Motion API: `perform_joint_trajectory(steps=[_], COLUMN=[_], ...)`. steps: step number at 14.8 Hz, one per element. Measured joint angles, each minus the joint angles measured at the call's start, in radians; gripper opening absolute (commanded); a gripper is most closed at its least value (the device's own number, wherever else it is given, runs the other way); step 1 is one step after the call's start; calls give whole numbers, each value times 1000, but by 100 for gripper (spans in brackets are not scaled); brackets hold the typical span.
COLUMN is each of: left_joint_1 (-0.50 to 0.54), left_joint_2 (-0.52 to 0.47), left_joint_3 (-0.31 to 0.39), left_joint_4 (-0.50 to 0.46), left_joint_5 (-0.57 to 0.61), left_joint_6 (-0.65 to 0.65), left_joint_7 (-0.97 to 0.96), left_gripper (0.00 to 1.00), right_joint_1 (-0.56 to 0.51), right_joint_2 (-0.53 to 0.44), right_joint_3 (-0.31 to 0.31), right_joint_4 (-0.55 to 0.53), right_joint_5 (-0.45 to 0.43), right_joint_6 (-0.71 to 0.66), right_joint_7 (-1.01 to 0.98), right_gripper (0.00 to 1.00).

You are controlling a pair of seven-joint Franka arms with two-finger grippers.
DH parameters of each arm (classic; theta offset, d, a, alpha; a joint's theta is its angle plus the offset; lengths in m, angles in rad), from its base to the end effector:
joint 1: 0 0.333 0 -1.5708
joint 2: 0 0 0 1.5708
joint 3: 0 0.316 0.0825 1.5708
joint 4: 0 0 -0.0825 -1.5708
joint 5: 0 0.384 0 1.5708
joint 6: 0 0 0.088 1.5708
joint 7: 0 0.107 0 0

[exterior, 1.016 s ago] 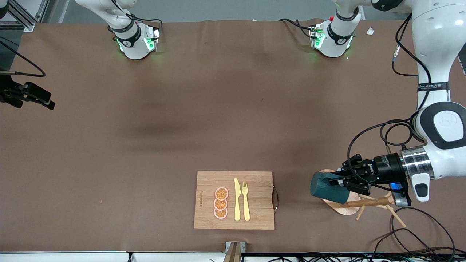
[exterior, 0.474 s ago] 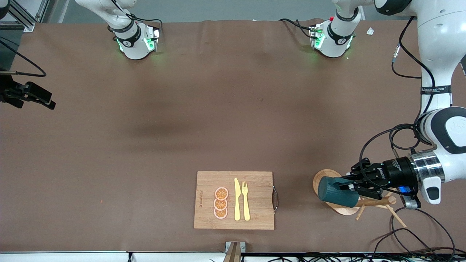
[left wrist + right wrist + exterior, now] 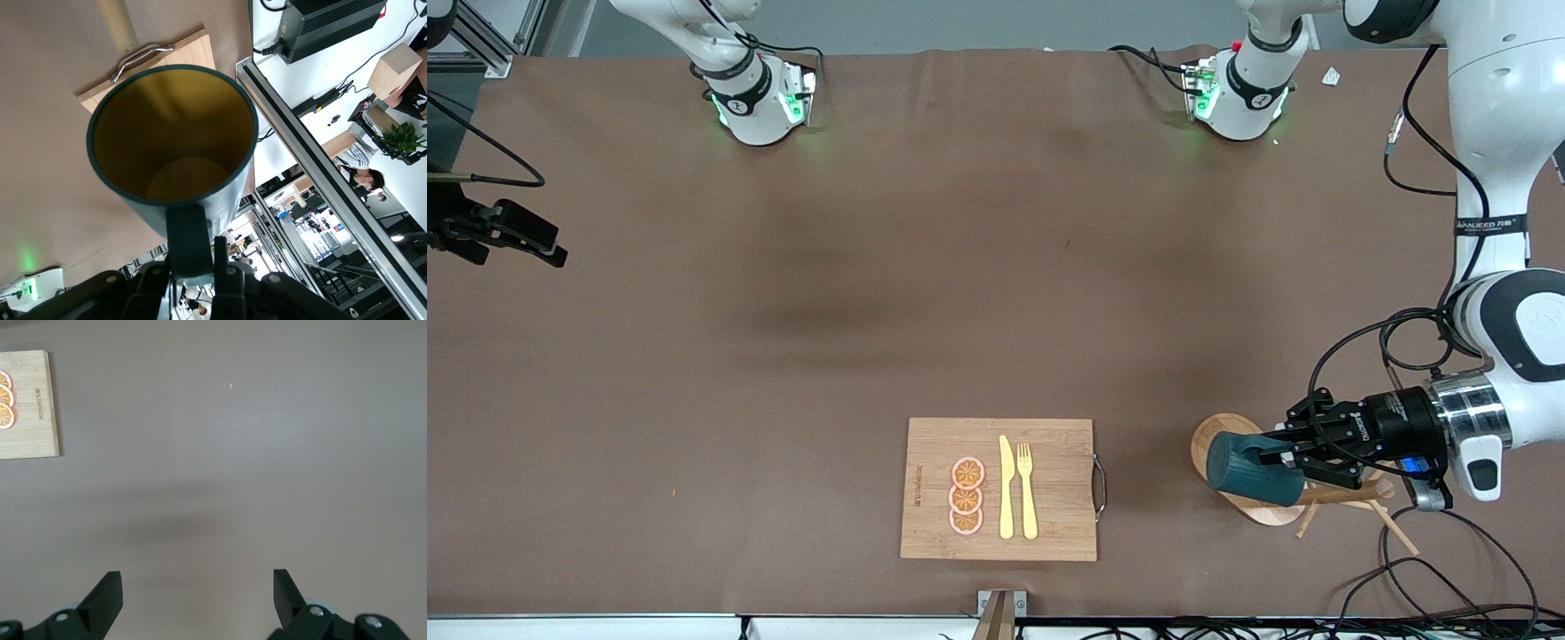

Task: Pass cup and hang on rack
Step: 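Lower the mug handle onto a rack peg with the left gripper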

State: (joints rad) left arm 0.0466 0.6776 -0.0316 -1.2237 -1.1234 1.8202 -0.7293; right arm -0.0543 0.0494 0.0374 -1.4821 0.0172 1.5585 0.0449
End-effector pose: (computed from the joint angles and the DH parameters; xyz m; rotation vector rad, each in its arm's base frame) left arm 0.7479 -0.0559 0.4127 1.7763 1.0998 -0.5214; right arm 0.5693 -0.0083 0.6375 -3.1204 0.0959 -0.0418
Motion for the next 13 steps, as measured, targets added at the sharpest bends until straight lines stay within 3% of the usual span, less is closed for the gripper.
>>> perform_joint_trajectory(steps=[13], left_joint_1=[43], left_joint_2=[9], left_joint_3=[6], left_joint_4=[-3], left_joint_5=[0], left_joint_6=[-6], left_joint_7=[0], left_gripper=[2], right_joint_1=[0], right_joint_2=[0], right_joint_3=[0], right_joint_4=[0], right_joint_5=[-4], right_joint_6=[0], right_joint_7=[1], right_gripper=[100])
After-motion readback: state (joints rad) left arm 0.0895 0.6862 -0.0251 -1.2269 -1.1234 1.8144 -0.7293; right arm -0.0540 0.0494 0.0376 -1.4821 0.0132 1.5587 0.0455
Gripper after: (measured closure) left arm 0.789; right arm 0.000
